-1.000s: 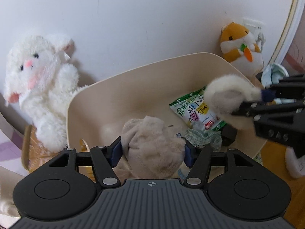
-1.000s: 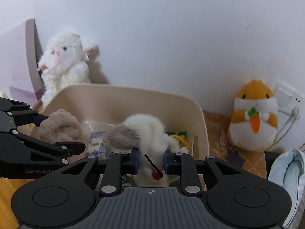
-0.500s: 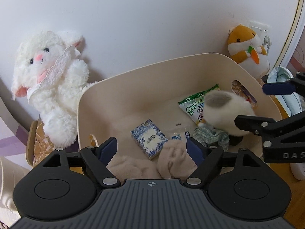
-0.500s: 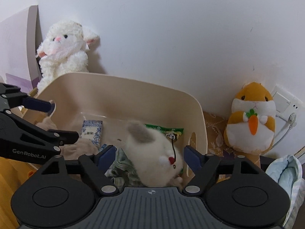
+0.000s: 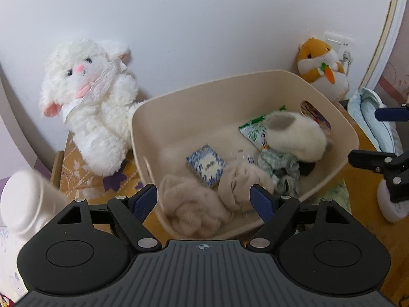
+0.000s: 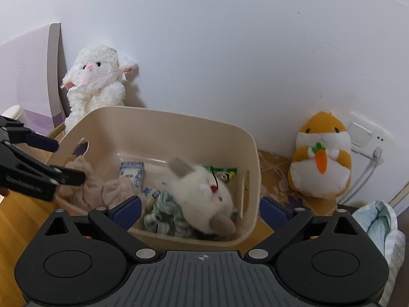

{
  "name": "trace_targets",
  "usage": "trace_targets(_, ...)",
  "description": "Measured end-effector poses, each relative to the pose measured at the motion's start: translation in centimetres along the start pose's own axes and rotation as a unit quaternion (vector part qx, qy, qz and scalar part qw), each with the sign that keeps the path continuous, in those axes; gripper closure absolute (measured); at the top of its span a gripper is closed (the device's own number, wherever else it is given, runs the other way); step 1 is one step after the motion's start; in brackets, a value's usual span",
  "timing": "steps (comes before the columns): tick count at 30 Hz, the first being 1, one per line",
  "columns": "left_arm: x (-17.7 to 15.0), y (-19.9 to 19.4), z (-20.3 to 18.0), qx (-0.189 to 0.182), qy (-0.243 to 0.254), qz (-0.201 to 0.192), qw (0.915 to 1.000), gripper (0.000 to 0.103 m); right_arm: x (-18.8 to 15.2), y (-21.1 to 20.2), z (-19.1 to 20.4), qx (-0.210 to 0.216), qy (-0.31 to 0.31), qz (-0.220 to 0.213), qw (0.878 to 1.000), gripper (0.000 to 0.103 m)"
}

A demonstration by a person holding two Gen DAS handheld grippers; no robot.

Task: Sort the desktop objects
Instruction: 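Grasp the orange scrunchie with the left tool while the right tool grasps the green snack bag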

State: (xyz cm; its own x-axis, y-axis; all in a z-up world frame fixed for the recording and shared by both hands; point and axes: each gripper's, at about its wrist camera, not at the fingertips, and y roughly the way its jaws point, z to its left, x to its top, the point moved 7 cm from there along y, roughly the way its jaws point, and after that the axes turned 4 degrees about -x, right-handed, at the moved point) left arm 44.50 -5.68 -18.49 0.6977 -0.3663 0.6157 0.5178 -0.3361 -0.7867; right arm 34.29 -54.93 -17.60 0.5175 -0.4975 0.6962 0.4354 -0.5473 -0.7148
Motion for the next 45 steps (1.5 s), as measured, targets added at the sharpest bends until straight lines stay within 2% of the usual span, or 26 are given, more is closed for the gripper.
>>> trace_targets(9, -5.0, -0.3, 0.8, -0.003, 0.004, 0.06, 0.9982, 0.021, -4.7, -0.2, -0.4, 0.005, 0.0, 0.048, 0.999, 0.0)
trace_targets(20, -8.9, 3.2, 3.0, 0.013, -0.077, 0.128, 0.9887, 0.021, -9.0, 2.5, 1.5, 0.015, 0.004, 0.108, 0.994, 0.0)
trace_targets(32, -8.6, 5.7, 4.1, 0.028, -0.161, 0.11, 0.9805, 0.016, -10.1, 5.6, 2.3, 0.011, 0.027, 0.142, 0.989, 0.0)
trace_targets(40, -9.3, 8.2, 3.9, 0.041, -0.19, 0.13, 0.9722, 0.016, -10.6, 7.1, 2.2, 0.008, 0.057, 0.154, 0.986, 0.0)
trace_targets(45, -9.3, 8.6, 3.3, 0.064, -0.165, 0.118, 0.9772, 0.016, -10.8, 7.7, 1.9, 0.006, 0.073, 0.159, 0.985, 0.002)
